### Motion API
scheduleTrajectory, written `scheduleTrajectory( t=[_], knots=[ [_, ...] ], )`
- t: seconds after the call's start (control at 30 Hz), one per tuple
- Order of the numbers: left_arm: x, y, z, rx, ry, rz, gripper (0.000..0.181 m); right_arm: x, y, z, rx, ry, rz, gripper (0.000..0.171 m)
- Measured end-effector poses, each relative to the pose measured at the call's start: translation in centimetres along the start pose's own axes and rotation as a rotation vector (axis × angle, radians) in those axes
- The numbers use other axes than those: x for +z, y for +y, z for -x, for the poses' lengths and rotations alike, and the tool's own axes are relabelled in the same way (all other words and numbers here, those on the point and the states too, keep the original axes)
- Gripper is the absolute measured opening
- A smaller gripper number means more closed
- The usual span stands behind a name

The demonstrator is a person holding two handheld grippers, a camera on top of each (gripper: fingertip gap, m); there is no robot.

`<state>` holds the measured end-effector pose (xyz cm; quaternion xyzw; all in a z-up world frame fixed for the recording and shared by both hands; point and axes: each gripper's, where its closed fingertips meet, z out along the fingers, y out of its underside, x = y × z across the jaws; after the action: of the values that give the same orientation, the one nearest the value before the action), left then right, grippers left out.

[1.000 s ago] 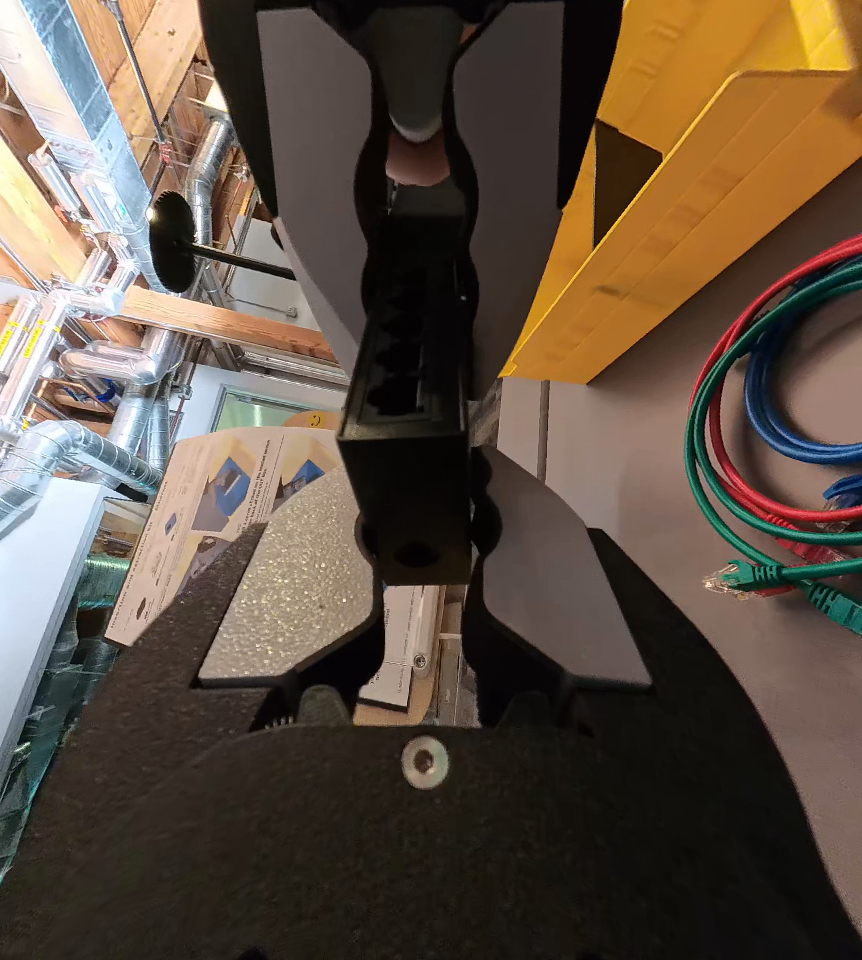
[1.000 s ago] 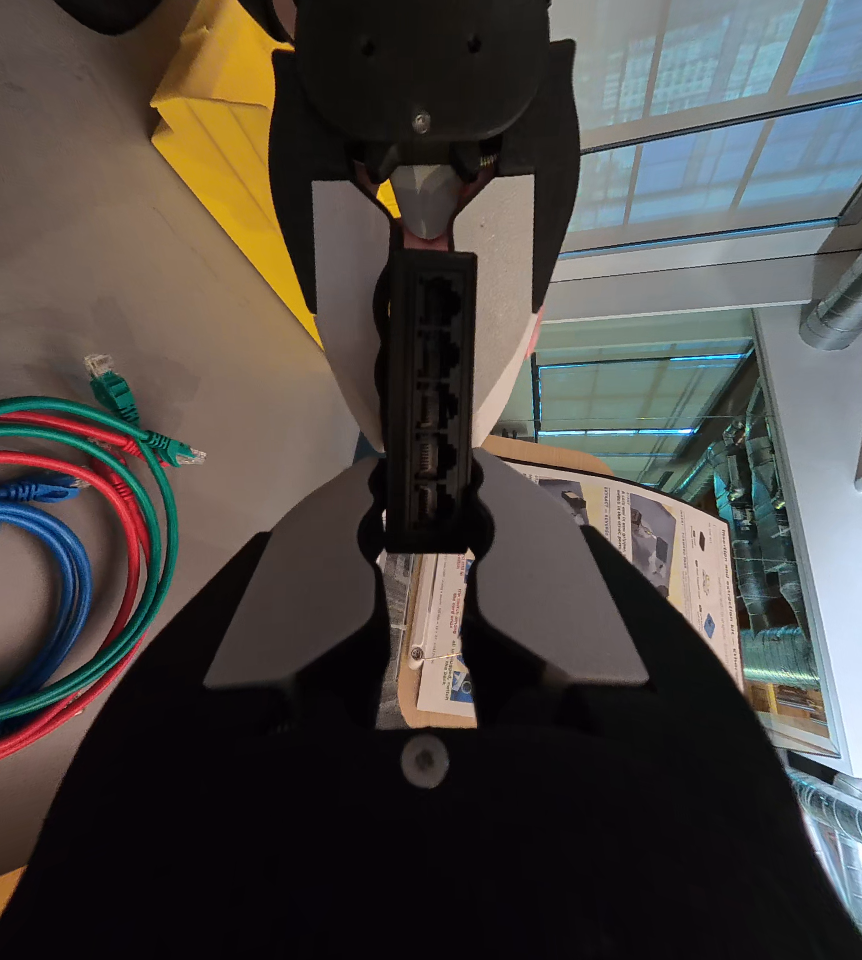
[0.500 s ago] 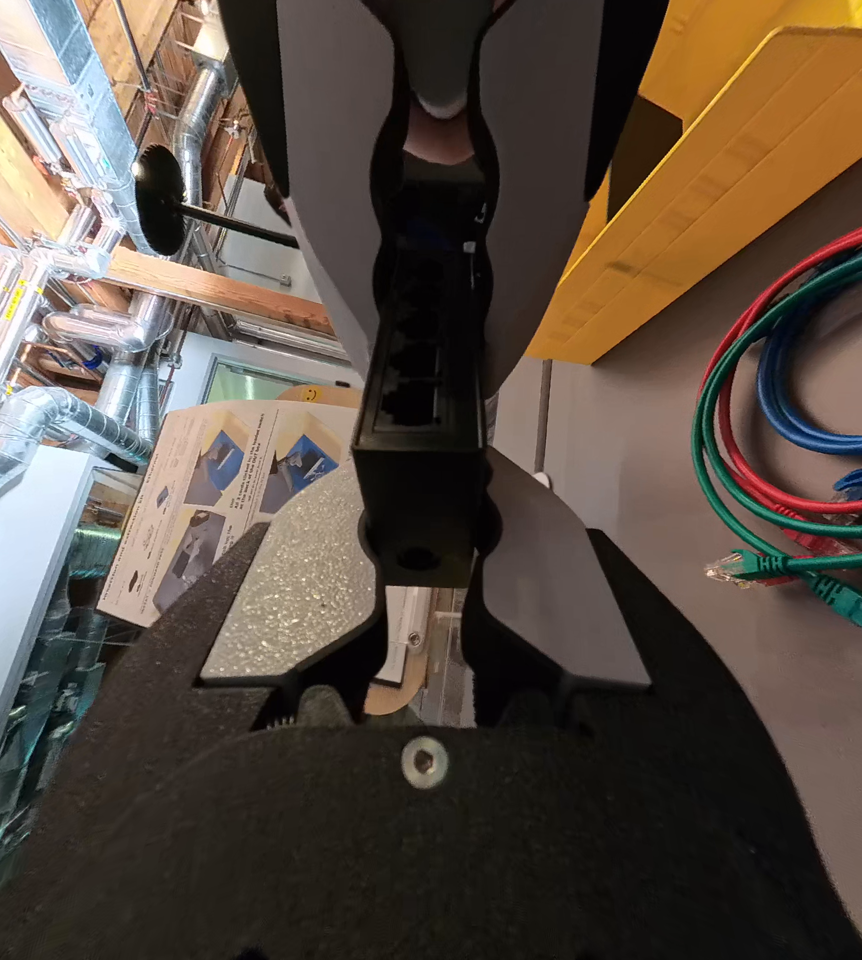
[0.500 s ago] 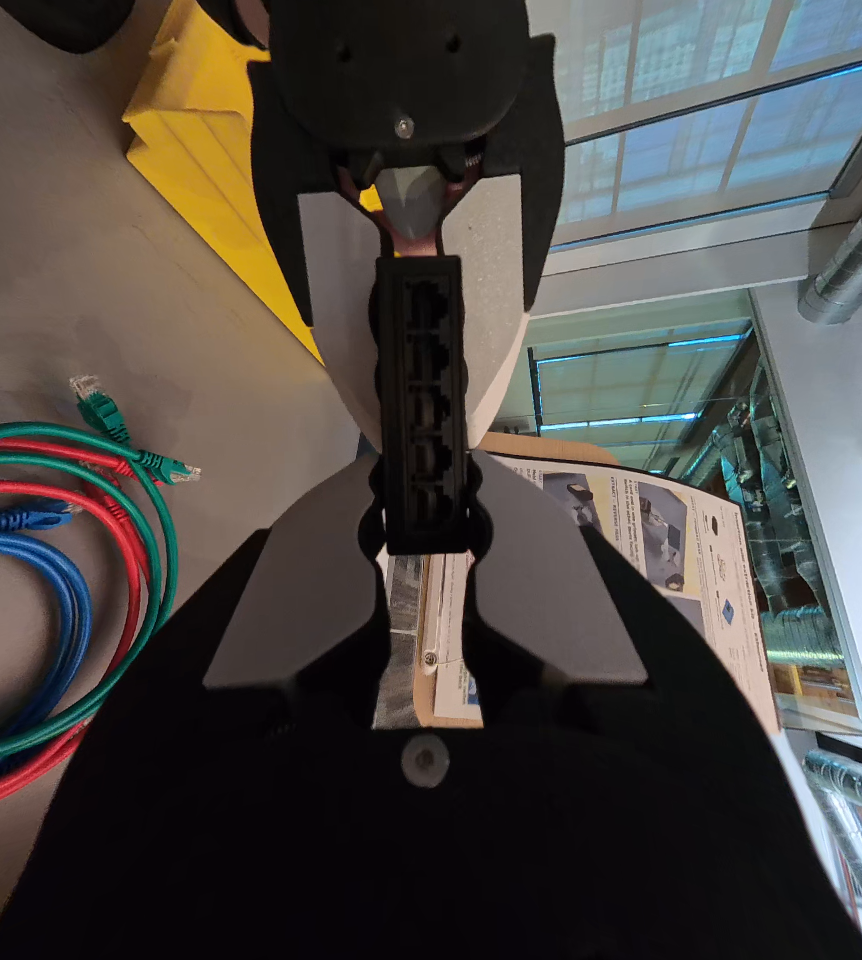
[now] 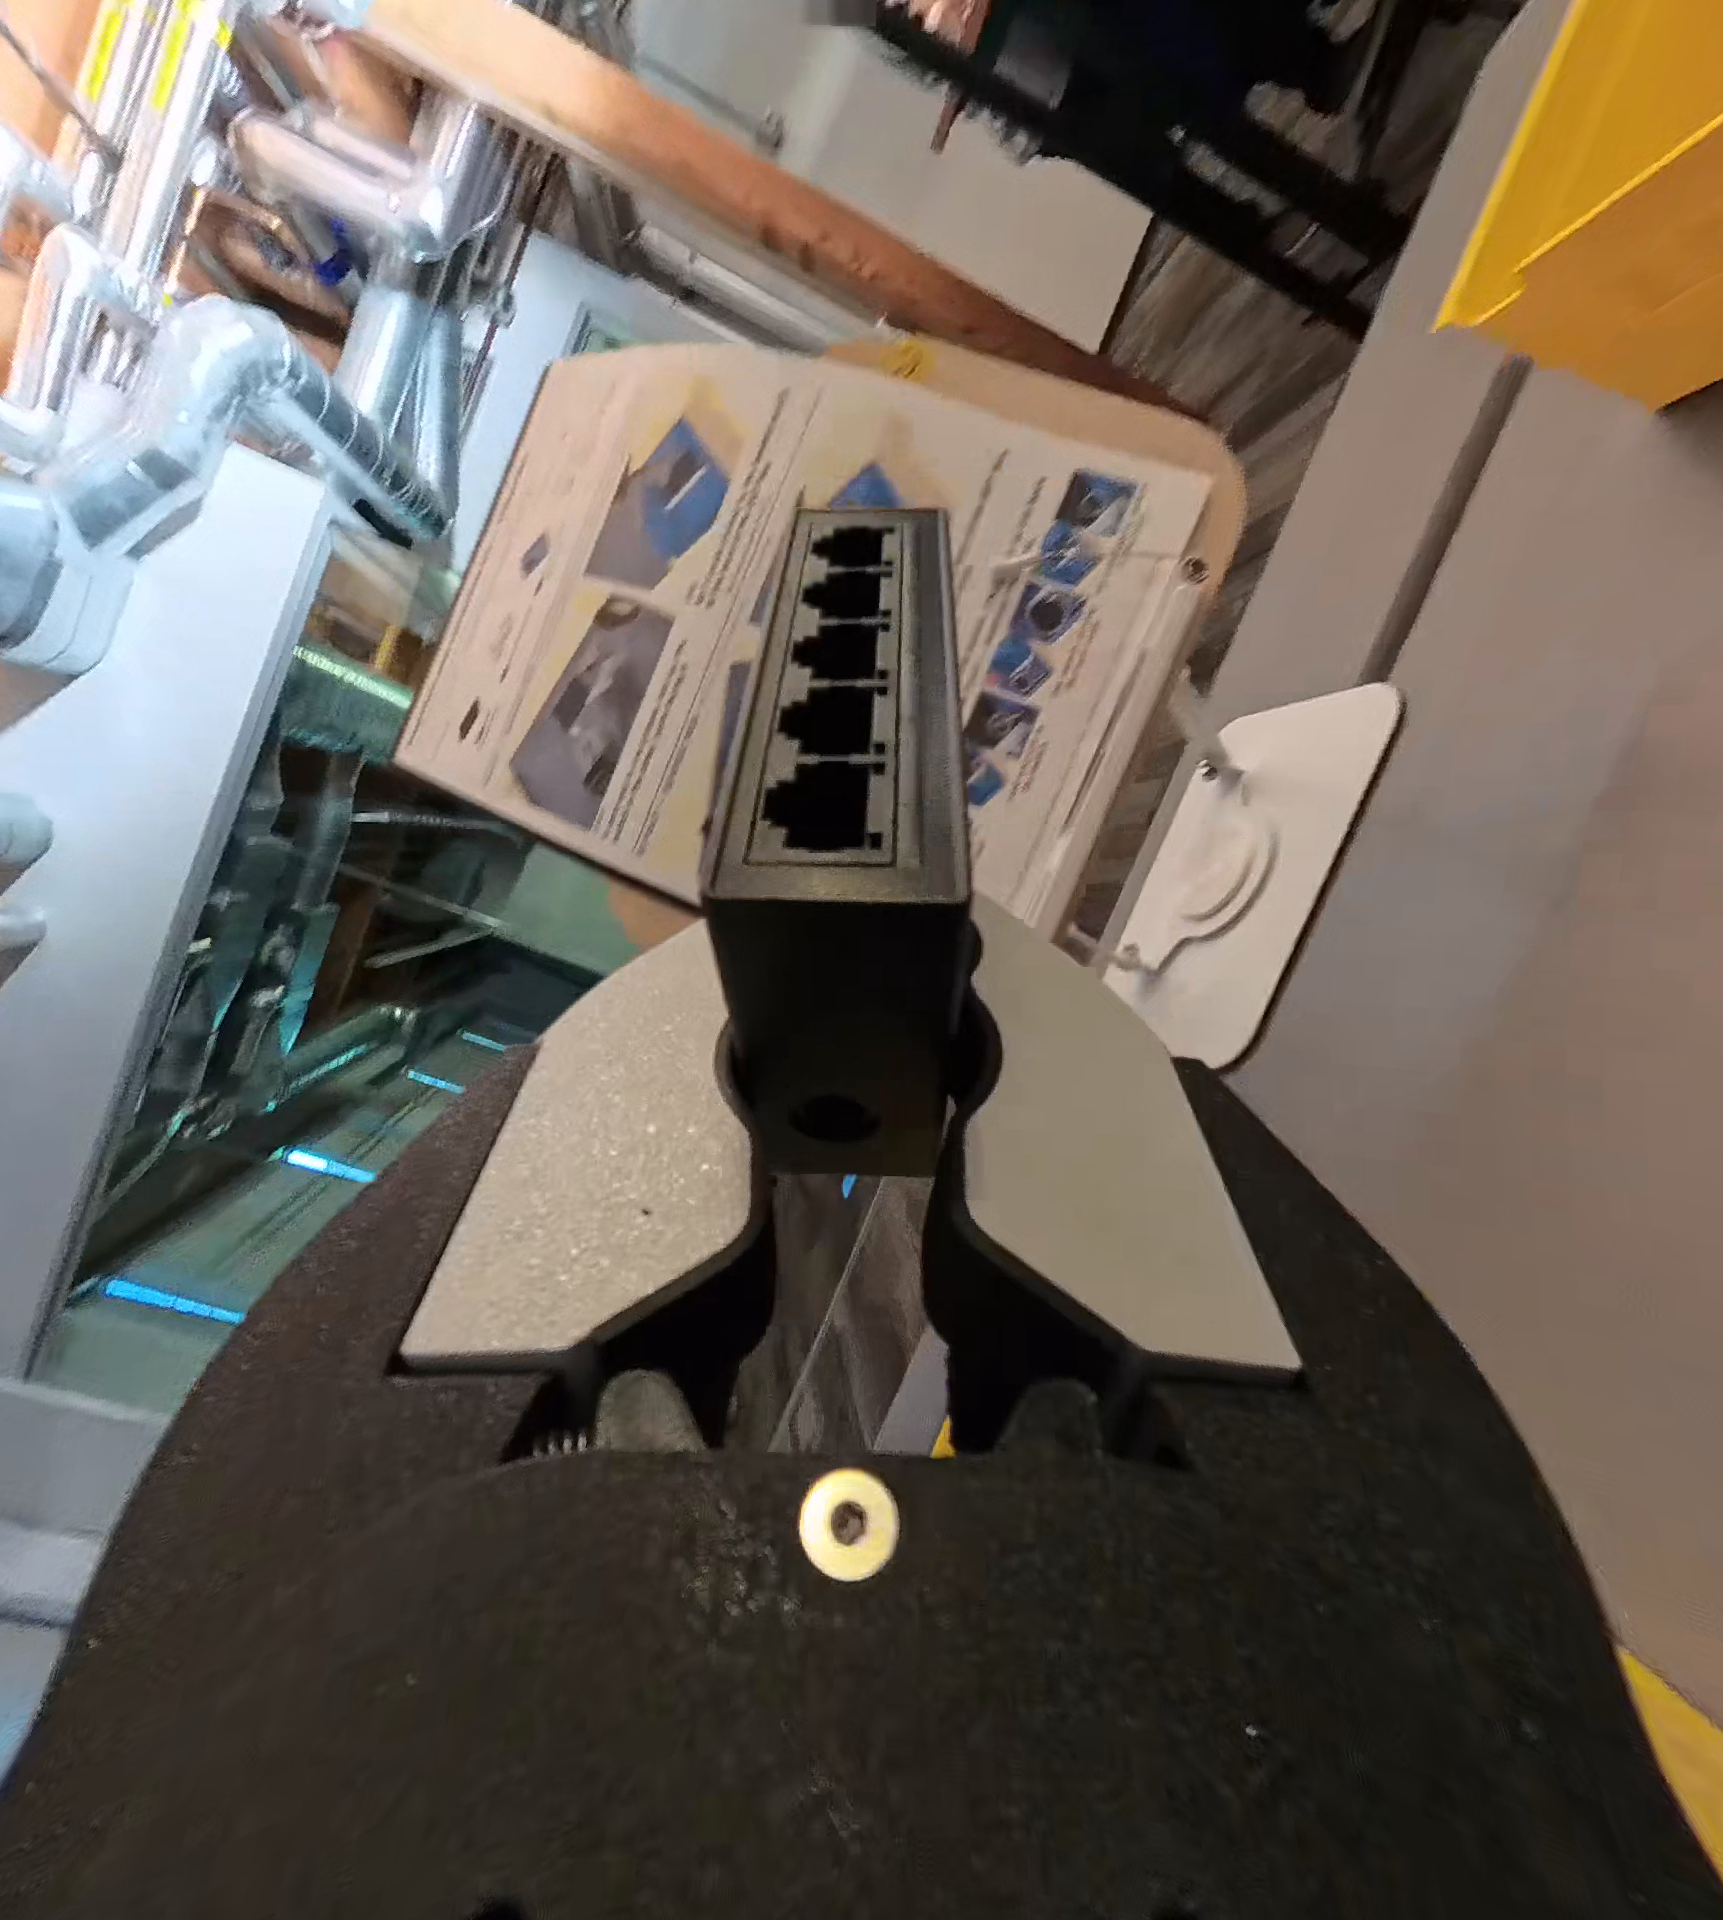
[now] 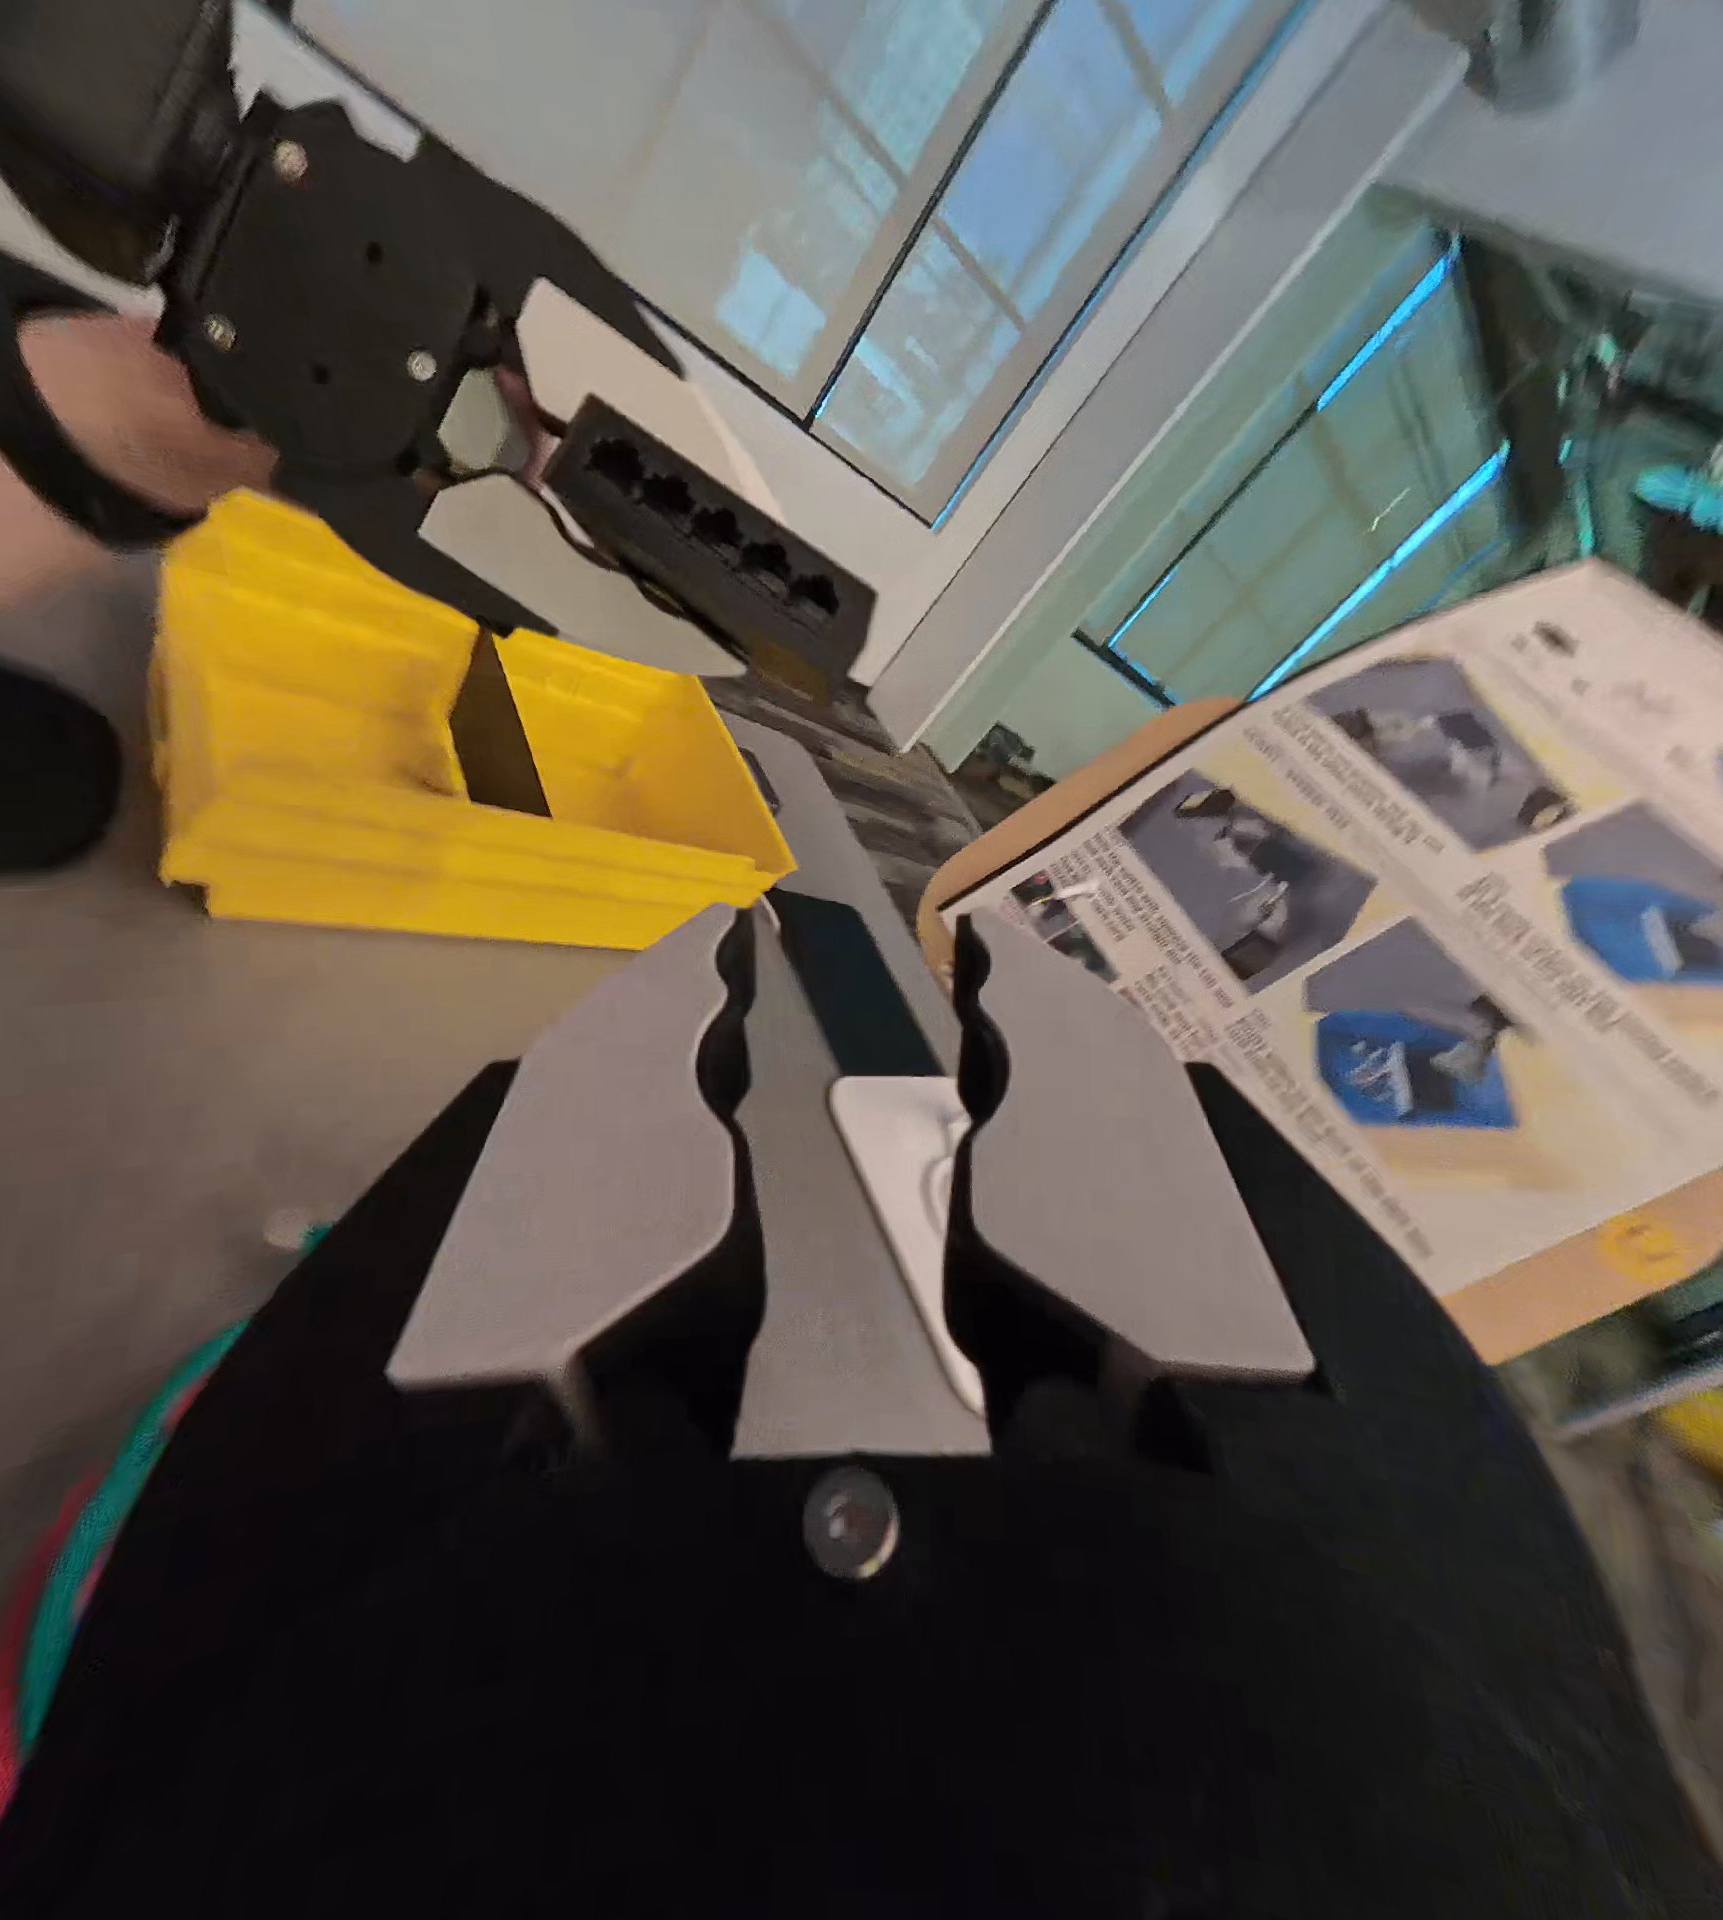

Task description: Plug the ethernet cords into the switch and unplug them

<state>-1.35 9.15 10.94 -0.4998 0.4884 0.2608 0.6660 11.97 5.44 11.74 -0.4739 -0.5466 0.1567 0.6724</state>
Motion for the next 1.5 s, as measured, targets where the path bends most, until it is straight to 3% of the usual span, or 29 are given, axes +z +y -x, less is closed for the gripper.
scheduleTrajectory(
  t=[0.17,0.3,0.43,0.57,0.7,0.87,0.97,1.03,1.1,1.23,1.33,1.5],
  knots=[
    [-0.8,1.5,1.7,-0.051,-0.016,0.025,0.029,1.3,2.4,2.2,0.344,-0.095,0.164,0.032],
    [-1.3,1.9,2.4,-0.087,-0.011,0.024,0.029,2.5,7.6,8.9,0.623,-0.262,0.352,0.026],
    [-1.6,2.1,2.7,-0.101,-0.006,0.017,0.029,3.2,12.6,15.3,0.771,-0.319,0.501,0.022],
    [-1.8,2.5,2.9,-0.102,-0.004,0.015,0.029,2.6,14.9,16.2,0.503,-0.186,0.613,0.021],
    [-2.1,2.3,3.2,-0.142,0.016,-0.027,0.029,2.2,15.2,15.5,0.267,-0.22,0.629,0.021],
    [-2.5,2.2,3.7,-0.157,0.011,-0.042,0.029,2.3,14.2,15.5,0.252,-0.109,0.707,0.02],
    [-2.7,1.9,3.9,-0.167,0.008,-0.061,0.029,3.1,12.8,18.4,0.092,-0.193,0.726,0.02],
    [-2.8,1.7,4.0,-0.176,0.01,-0.079,0.029,3.3,13.2,18.0,-0.104,-0.214,0.786,0.021],
    [-3.0,1.5,4.0,-0.181,0.018,-0.088,0.029,3.7,13.4,16.4,-0.169,-0.221,0.791,0.021],
    [-3.3,1.7,4.3,-0.193,0.014,-0.095,0.029,3.8,12.6,14.1,0.072,-0.151,0.746,0.022],
    [-3.5,1.9,4.8,-0.211,0.006,-0.102,0.029,3.1,12.6,14.0,0.16,0.005,0.776,0.022],
    [-4.0,1.7,5.2,-0.233,0.002,-0.129,0.029,3.8,16.1,14.5,0.4,0.058,0.846,0.021]
  ],
)
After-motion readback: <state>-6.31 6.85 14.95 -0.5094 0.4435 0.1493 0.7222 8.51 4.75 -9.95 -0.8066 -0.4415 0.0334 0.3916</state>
